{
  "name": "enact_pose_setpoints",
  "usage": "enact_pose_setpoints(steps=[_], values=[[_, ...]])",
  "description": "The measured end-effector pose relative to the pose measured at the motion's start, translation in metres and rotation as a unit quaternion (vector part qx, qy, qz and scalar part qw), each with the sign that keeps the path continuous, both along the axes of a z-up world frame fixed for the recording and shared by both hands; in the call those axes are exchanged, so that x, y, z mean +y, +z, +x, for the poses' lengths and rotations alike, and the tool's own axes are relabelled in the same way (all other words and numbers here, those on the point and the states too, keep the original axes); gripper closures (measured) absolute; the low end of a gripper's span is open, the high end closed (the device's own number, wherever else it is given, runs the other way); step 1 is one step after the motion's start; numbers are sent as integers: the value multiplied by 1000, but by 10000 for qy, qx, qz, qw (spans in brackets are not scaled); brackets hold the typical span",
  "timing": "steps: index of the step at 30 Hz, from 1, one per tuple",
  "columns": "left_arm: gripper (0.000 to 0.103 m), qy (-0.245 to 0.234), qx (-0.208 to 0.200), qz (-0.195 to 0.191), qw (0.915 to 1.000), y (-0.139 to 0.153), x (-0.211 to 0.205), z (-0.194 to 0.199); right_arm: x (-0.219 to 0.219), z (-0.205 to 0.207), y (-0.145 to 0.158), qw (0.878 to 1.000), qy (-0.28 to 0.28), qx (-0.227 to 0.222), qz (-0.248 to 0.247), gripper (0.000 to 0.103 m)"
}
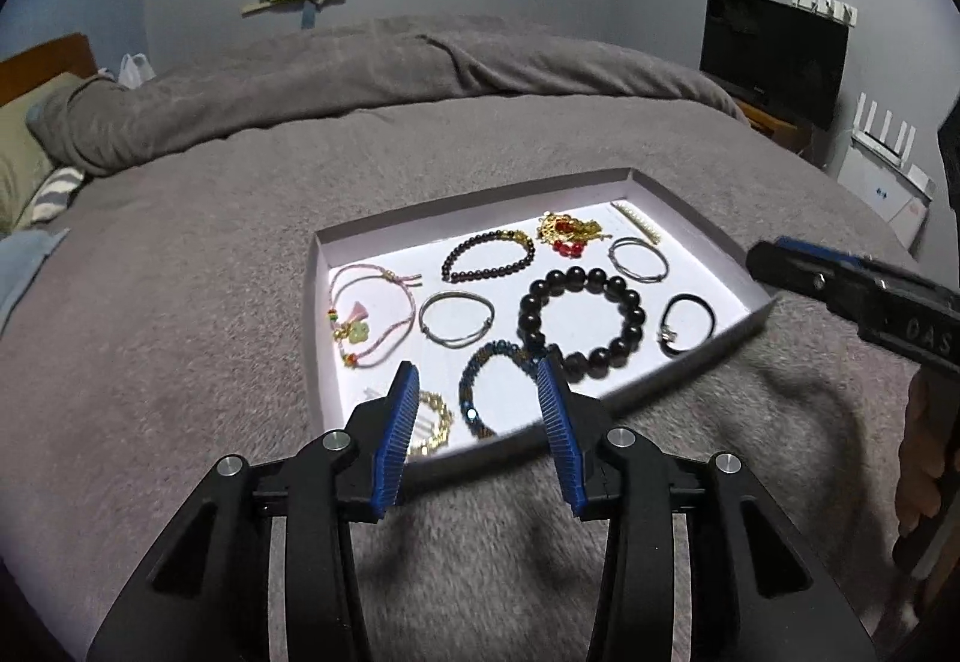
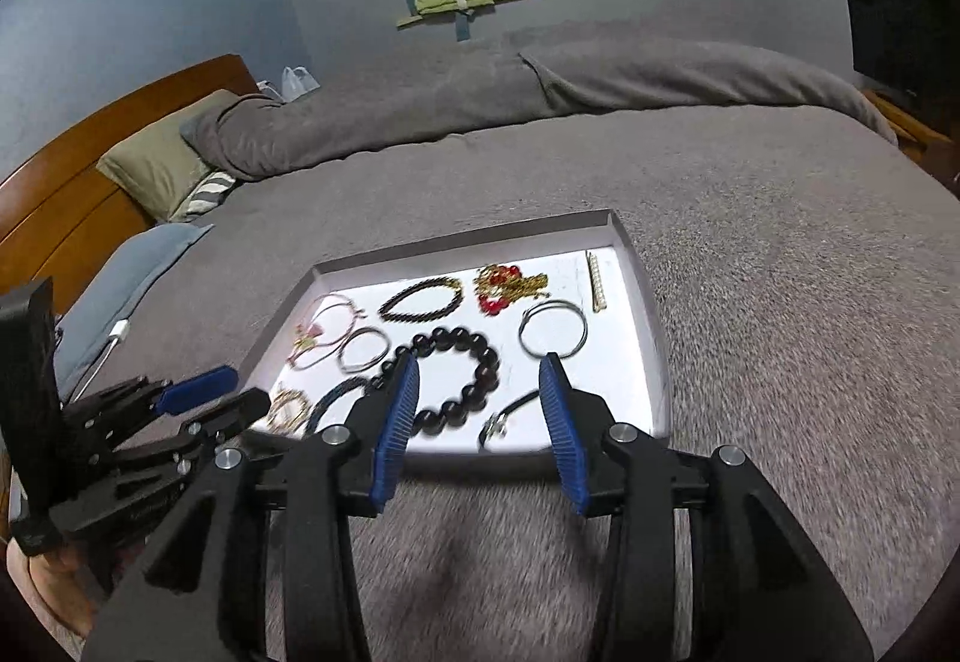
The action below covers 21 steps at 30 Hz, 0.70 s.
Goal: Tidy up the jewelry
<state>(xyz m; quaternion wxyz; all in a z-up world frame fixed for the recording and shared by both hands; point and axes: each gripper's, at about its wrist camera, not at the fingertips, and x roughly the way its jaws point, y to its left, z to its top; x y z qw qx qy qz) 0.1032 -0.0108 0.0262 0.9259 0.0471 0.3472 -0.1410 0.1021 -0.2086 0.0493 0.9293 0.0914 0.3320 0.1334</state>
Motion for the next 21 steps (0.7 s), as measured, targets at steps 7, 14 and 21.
enact_pose_setpoints(steps=[7, 14, 21], values=[[59, 140, -72, -69, 9999, 6, 5, -31, -1, -36, 1, 9997, 131, -38, -213, 61], [17, 406, -426, 31, 9983, 31, 4, -64, -8, -59, 22, 9993, 198, -281, -165, 20], [7, 588, -417, -85, 9974, 52, 0, -82, -15, -71, 29, 9984, -149, -268, -466, 5]])
